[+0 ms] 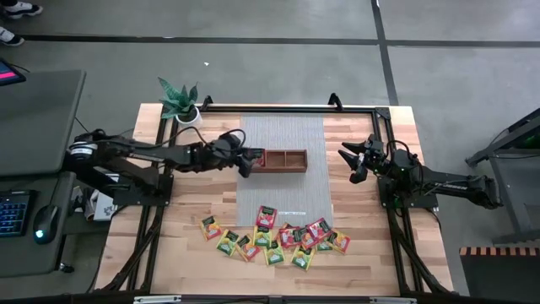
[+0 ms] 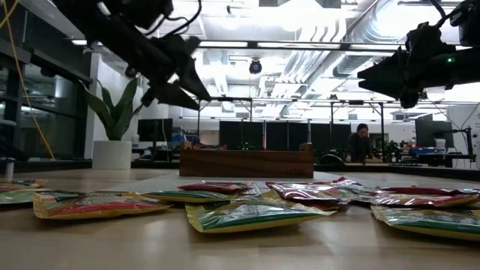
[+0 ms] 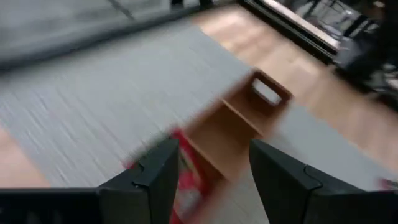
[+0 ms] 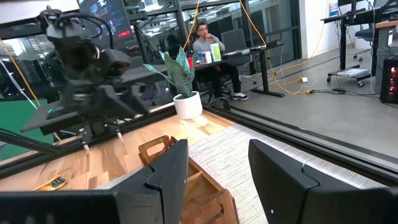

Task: Pick & Place Tea
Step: Put the red tea bag into the left section of the wooden organizer

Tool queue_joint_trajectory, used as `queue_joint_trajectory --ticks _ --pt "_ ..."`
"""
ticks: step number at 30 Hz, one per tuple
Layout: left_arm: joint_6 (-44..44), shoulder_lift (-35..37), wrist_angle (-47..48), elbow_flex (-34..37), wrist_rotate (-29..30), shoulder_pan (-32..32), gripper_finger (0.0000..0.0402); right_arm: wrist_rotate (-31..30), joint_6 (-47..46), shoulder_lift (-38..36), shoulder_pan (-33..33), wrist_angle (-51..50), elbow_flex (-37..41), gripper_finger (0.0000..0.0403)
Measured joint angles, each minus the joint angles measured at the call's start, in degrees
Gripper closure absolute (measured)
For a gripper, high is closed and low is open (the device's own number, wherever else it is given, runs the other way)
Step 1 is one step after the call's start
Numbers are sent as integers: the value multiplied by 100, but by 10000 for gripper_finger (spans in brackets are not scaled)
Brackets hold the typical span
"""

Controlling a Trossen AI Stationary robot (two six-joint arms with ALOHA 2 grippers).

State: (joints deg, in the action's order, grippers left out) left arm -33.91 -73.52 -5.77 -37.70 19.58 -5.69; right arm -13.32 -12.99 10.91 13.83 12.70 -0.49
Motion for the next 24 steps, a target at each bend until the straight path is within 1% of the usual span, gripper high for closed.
queue_joint_trajectory --ticks 6,9,13,17,21,24 --pt "-1507 282 351 1 -680 588 211 0 0 1 1 -1 0 238" --pt "-2464 276 591 1 -883 917 211 0 0 1 0 -1 0 238" --pt "-3648 85 702 -1 -924 1390 211 0 0 1 1 -1 0 238" --pt "-4293 -273 690 9 -921 1781 211 1 0 -1 0 0 0 238" --pt "-4767 -803 568 -7 -1143 2044 211 0 0 1 1 1 0 237" --pt "-4889 -1155 518 -132 -1223 2154 210 2 0 1 -1 0 0 238"
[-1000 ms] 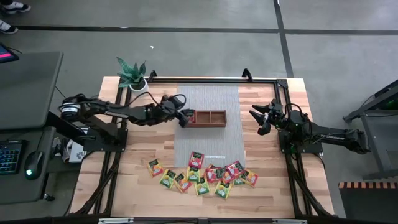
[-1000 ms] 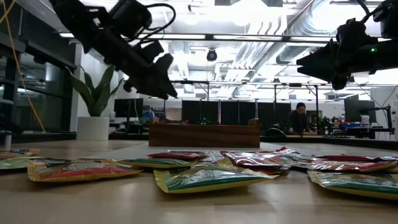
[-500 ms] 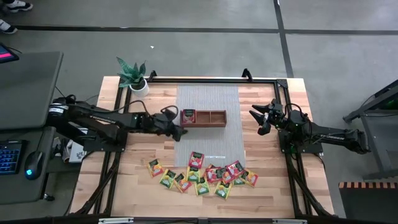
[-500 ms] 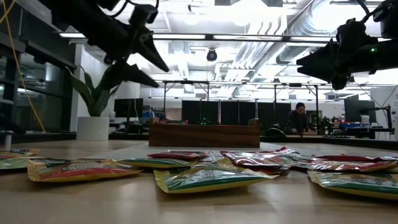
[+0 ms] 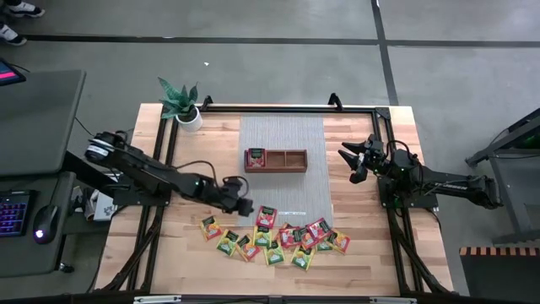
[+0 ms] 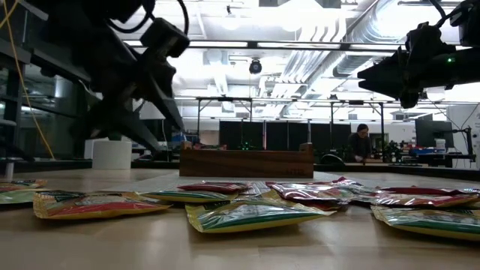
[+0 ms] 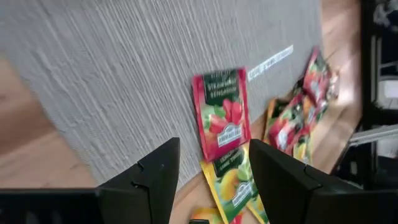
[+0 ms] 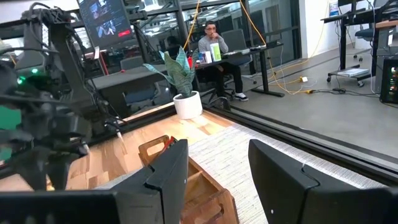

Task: Pick & Place Tea
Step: Put the red tea bag into the left section of the wooden organizer

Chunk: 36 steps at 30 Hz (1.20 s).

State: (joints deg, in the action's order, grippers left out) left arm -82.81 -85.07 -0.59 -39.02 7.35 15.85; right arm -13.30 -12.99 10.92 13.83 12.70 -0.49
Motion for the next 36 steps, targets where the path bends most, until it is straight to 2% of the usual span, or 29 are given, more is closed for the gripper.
queue_joint_trajectory --ticks 6,18,28,36 --pt "-12 -518 -215 -349 -282 33 210 -1 0 0 1 -3 0 238" --pt "-64 -1261 -80 -1055 -282 28 209 -2 0 -2 1 1 0 238" --pt "-252 -1332 211 -1148 -288 24 123 -1 0 -2 1 -1 0 238" --pt "-302 -1431 190 -1137 -425 -57 114 -1 0 -2 2 -1 0 238"
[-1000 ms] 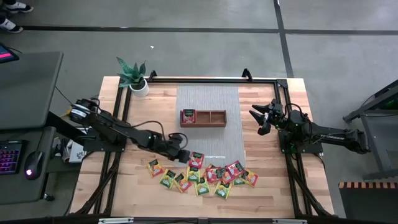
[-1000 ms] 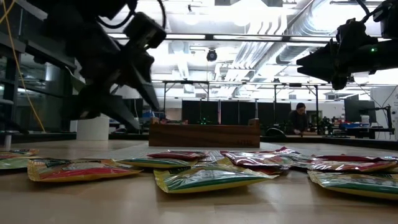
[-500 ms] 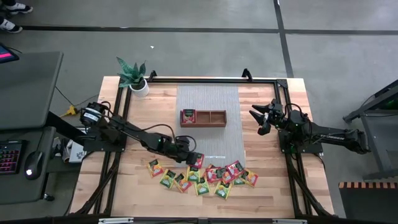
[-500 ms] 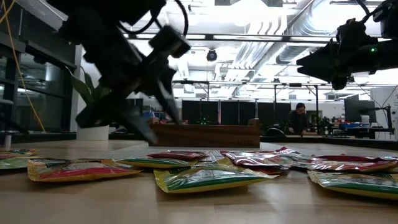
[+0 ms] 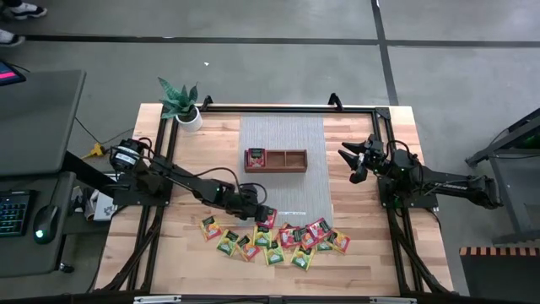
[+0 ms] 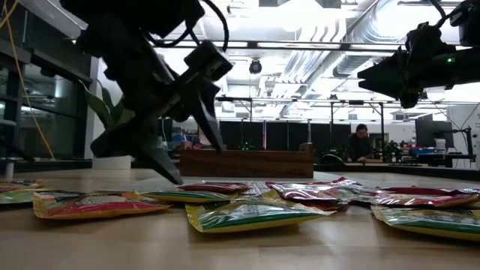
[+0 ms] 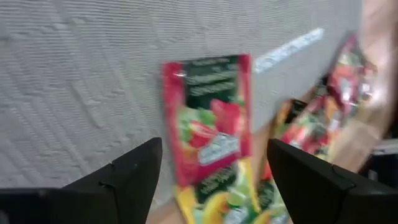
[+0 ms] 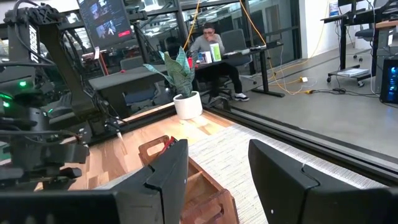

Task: Pick & Place Tea
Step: Put the red tea bag into the left section of the wooden organizer

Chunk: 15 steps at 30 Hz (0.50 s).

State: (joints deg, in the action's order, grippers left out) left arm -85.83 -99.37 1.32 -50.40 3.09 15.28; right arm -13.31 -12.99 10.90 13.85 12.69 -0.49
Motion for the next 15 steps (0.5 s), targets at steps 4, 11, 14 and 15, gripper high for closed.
queue_joint_trajectory --ticks 4,11,14,15 --pt "-2 0 -55 -6 -74 7 114 -1 0 0 0 0 0 238" --pt "-20 0 -60 -5 -85 4 114 1 0 0 -1 0 0 237" --pt "-24 1 -65 -6 -114 5 114 -1 -1 0 0 0 0 238" --pt "-31 0 -70 -5 -115 5 114 0 0 0 -1 0 0 238"
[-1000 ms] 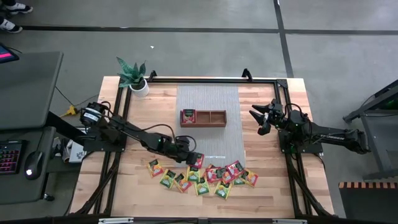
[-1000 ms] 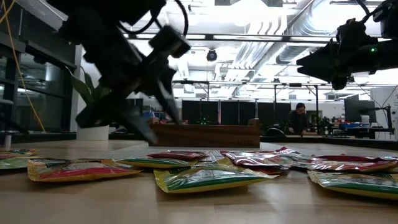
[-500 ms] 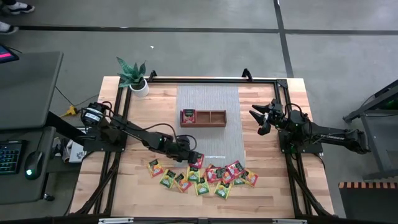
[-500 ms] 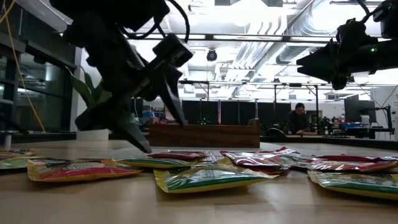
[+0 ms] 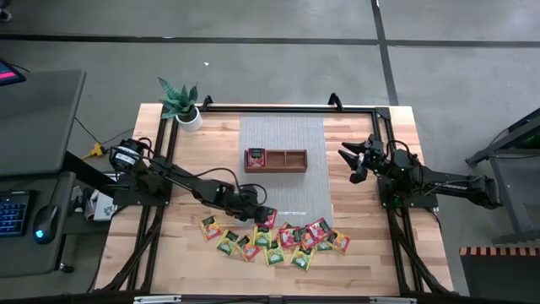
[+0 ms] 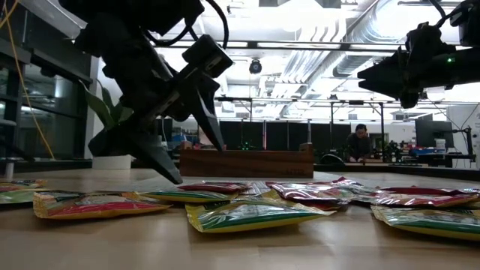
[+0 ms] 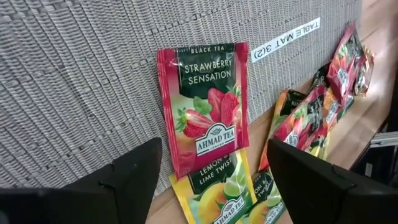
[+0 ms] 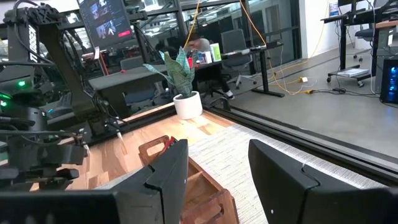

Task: Pick & Place Tea
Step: Put the red tea bag into the left section of the wooden organizer

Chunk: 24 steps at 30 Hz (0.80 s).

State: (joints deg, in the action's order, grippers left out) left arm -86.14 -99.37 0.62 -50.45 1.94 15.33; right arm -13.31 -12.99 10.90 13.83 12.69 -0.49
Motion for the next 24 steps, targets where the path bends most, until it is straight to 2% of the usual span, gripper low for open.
queue_joint_trajectory --ticks 10,17,20,24 --pt "-75 -380 -151 -250 -137 0 114 1 -1 -3 1 -9 0 238" --pt "-126 -393 -106 -289 -138 0 116 1 0 35 -1 -6 0 238" --pt "-163 -396 -59 -289 -147 -44 129 0 0 35 1 -3 0 238" --pt "-167 -399 -11 -287 -157 -58 167 -1 0 35 0 -4 0 238"
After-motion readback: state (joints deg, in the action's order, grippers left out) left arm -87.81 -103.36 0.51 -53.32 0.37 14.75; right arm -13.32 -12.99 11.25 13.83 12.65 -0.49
